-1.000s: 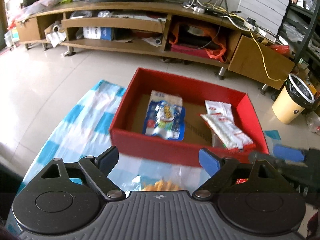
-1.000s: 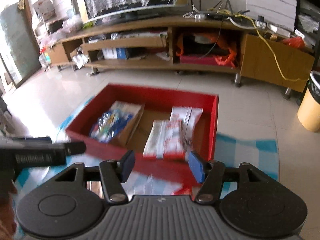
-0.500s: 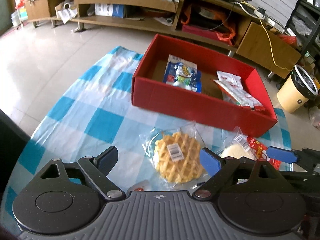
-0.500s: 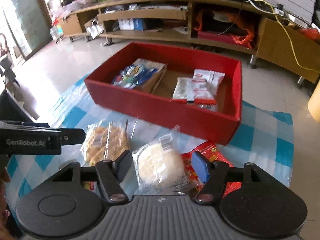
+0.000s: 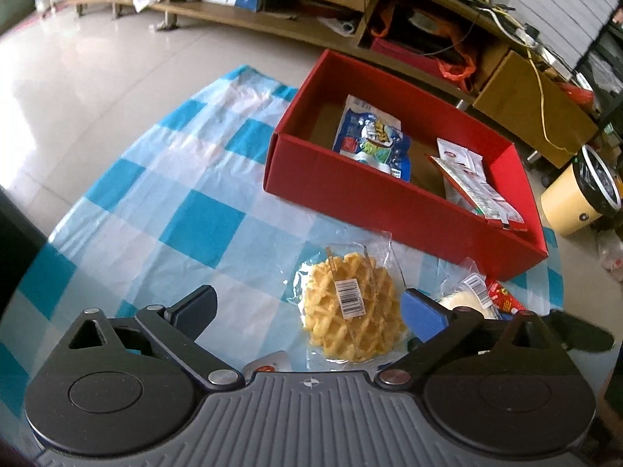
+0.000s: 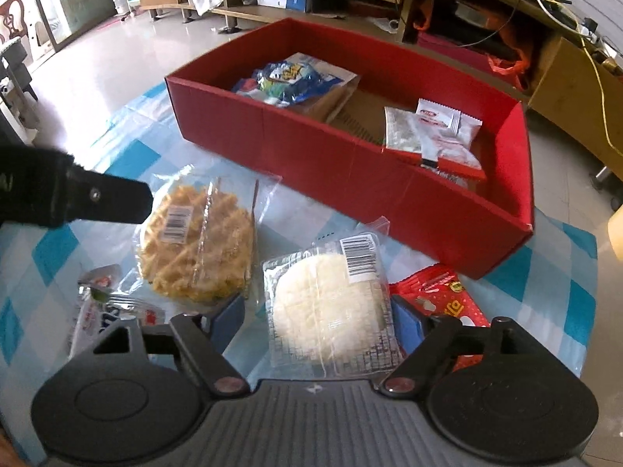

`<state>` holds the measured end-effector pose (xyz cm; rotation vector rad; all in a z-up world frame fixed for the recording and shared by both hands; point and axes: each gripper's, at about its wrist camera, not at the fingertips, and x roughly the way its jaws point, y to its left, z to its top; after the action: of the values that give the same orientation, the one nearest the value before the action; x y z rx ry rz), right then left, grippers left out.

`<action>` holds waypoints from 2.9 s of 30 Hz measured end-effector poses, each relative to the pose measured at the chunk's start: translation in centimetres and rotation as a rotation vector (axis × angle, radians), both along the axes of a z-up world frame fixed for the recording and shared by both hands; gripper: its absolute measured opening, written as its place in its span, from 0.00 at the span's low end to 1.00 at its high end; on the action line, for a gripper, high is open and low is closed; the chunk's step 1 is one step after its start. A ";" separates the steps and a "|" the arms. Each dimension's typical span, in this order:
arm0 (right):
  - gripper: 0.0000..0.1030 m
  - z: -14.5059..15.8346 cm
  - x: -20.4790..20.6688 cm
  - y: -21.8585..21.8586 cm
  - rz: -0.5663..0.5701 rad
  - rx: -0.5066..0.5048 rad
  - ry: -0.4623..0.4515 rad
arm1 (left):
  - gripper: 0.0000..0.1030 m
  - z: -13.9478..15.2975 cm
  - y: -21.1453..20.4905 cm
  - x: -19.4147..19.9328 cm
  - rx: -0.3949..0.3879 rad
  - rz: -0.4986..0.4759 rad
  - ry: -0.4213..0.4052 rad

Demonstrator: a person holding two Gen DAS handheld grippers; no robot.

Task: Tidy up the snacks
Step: 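Withdraw both tools back over the waffle bag and white bun pack, then grasp the waffle bag with the left tool while the right tool grasps the white bun pack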

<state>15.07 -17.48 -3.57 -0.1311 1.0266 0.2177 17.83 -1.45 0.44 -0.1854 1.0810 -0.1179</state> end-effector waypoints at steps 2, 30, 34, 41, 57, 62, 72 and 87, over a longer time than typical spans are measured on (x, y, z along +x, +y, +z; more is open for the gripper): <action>0.77 -0.5 0.0 0.0 -0.002 -0.001 -0.003 | 0.99 -0.6 -0.3 0.6 -0.015 0.023 0.019; 0.56 -0.1 -8.6 -1.9 -0.088 0.048 0.036 | 0.90 -5.3 -6.1 0.5 0.189 -0.118 0.093; 0.57 -0.9 -9.0 -2.0 -0.079 0.049 0.045 | 0.86 -5.1 -5.7 -1.2 0.218 -0.199 0.083; 0.87 -2.1 -9.0 -1.5 -0.070 0.060 0.054 | 0.93 -5.5 -5.1 -1.3 0.242 -0.234 0.089; 1.00 -3.4 -8.7 -1.2 -0.130 0.027 0.058 | 1.00 -5.9 -4.9 -1.6 0.252 -0.262 0.006; 1.00 -3.3 -8.7 -1.2 -0.143 0.031 0.058 | 1.00 -5.9 -4.9 -1.7 0.252 -0.254 0.004; 1.00 -3.4 -8.8 -1.2 -0.155 0.030 0.050 | 1.00 -6.1 -4.9 -2.2 0.253 -0.248 -0.027; 1.00 -3.5 -9.5 -0.9 -0.224 0.037 -0.017 | 1.00 -6.1 -4.8 -2.8 0.247 -0.244 -0.063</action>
<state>5.55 -18.37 -7.02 0.0161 1.0108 0.0314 15.05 -6.24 -5.65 0.1725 1.0428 -0.2060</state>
